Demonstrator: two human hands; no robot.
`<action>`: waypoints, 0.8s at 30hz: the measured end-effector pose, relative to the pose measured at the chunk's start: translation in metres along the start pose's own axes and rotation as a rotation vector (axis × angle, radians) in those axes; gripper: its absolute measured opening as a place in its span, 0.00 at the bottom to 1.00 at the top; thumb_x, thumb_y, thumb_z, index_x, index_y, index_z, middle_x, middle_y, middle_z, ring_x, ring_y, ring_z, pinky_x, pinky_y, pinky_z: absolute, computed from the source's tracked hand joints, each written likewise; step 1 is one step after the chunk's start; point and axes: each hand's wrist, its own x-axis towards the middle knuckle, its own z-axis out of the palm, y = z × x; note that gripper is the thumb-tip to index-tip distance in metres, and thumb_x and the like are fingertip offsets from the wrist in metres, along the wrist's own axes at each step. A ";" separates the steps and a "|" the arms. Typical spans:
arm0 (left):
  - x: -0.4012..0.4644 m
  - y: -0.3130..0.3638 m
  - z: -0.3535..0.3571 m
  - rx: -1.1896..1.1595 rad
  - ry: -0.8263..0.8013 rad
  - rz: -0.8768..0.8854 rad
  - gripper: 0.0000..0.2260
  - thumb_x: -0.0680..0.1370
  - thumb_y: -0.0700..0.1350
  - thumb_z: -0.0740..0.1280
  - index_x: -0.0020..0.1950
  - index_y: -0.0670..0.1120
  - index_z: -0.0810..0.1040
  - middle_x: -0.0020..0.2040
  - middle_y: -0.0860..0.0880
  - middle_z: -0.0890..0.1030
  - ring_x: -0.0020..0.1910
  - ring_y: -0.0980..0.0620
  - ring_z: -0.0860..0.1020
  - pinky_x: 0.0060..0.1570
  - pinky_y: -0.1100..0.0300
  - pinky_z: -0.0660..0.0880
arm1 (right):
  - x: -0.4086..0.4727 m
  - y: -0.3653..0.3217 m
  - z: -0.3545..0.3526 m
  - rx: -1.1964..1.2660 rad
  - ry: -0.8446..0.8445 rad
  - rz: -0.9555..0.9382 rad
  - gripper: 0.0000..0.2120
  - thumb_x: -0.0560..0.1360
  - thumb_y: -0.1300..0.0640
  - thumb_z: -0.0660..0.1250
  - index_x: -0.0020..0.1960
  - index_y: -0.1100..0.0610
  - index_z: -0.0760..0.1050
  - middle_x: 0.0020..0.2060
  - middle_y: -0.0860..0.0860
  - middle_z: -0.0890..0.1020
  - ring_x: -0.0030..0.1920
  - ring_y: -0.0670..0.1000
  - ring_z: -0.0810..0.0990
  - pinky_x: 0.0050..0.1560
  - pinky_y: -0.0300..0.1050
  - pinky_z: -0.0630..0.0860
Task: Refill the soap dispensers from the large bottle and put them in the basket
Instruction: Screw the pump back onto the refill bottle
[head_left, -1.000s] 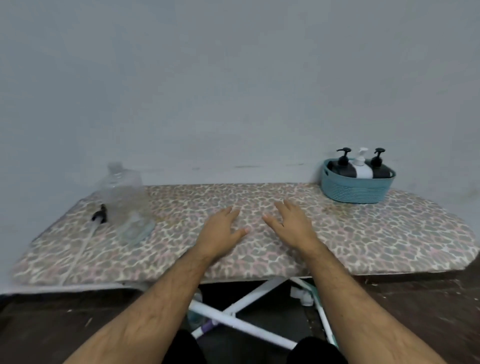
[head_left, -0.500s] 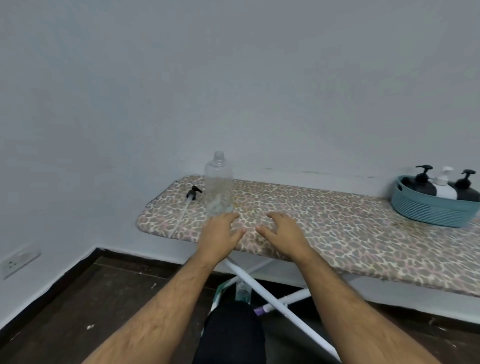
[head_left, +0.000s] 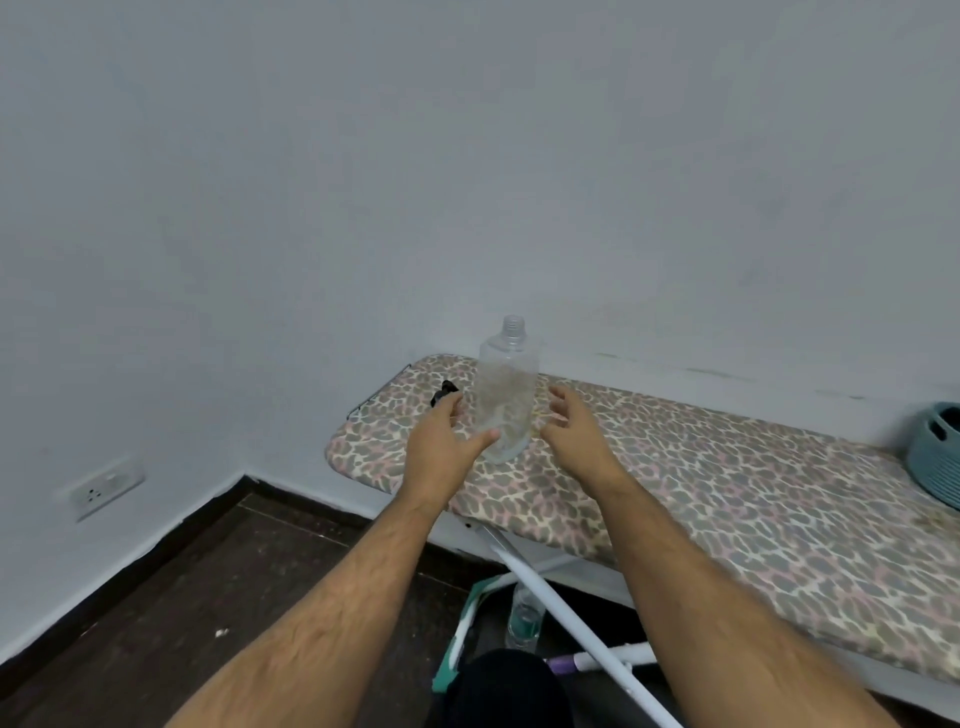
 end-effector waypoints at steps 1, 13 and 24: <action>0.005 0.002 0.003 -0.028 -0.007 -0.015 0.36 0.70 0.56 0.77 0.74 0.49 0.69 0.66 0.50 0.77 0.63 0.53 0.76 0.60 0.58 0.72 | 0.007 -0.001 0.001 0.028 -0.014 0.003 0.32 0.79 0.65 0.64 0.79 0.51 0.57 0.77 0.55 0.64 0.73 0.56 0.67 0.67 0.54 0.73; 0.039 0.003 0.027 -0.361 -0.159 -0.052 0.31 0.76 0.44 0.73 0.76 0.49 0.65 0.67 0.49 0.75 0.62 0.53 0.76 0.61 0.56 0.75 | 0.038 0.010 -0.006 0.091 -0.031 -0.062 0.28 0.75 0.66 0.70 0.72 0.52 0.70 0.54 0.51 0.78 0.52 0.52 0.79 0.44 0.39 0.78; 0.028 0.004 0.033 -0.502 -0.480 0.022 0.23 0.80 0.42 0.67 0.74 0.55 0.68 0.67 0.53 0.75 0.66 0.57 0.74 0.56 0.64 0.76 | 0.011 0.022 -0.037 0.205 -0.124 -0.041 0.29 0.68 0.65 0.79 0.64 0.53 0.71 0.58 0.55 0.81 0.57 0.55 0.82 0.56 0.51 0.80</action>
